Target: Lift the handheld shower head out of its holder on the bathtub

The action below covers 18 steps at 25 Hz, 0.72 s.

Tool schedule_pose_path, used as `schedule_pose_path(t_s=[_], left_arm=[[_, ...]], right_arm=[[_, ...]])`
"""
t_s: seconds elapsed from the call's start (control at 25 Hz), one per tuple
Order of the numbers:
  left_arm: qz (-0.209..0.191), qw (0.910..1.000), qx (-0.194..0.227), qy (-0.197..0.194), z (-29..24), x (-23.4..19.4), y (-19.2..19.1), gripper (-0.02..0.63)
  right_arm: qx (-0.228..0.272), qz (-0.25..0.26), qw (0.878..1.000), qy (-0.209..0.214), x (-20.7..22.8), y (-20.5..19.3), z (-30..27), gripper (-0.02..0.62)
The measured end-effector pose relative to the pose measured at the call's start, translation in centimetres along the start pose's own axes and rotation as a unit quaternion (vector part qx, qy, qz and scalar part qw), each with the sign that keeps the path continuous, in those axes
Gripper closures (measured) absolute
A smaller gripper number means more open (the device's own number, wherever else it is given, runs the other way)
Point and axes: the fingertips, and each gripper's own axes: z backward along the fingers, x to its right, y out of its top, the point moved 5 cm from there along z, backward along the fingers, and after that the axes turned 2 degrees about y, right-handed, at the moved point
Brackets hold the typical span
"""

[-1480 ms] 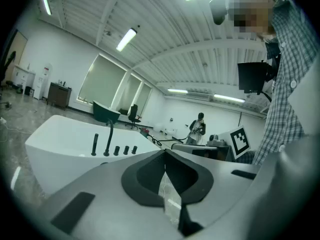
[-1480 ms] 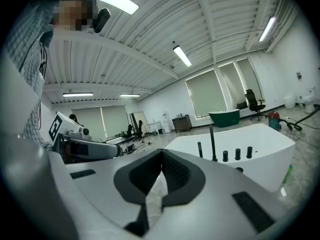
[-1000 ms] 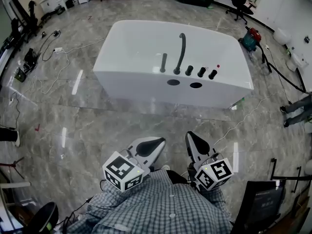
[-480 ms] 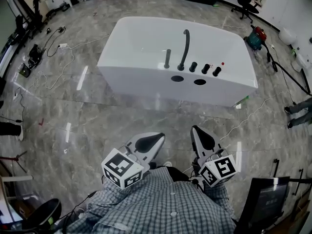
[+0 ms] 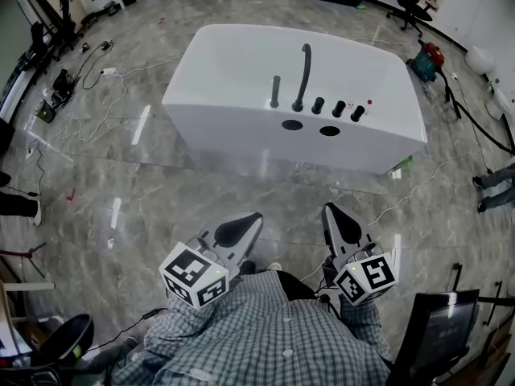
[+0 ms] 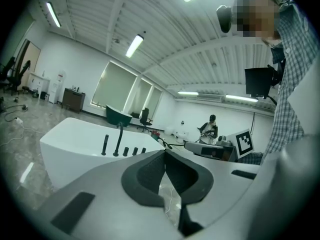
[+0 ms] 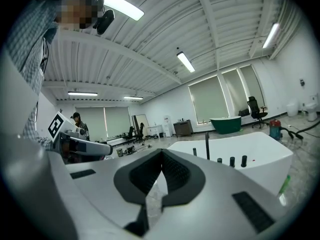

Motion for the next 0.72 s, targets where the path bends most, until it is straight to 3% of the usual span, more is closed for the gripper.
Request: schedule_pose_path(t_s=[0.44, 0.72], left_arm=[[0.004, 0.9997, 0.016, 0.018, -0.7, 2.5, -1.1, 0.597], [-0.011, 0.9993, 0.012, 0.034, -0.1, 1.8, -0.9, 0.597]], right_arm=[[0.003, -0.004, 1.0, -0.004, 2.4, -1.1, 3.5, 0.58], [-0.017, -0.008, 1.0, 0.004, 2.4, -2.5, 2.9, 0.581]])
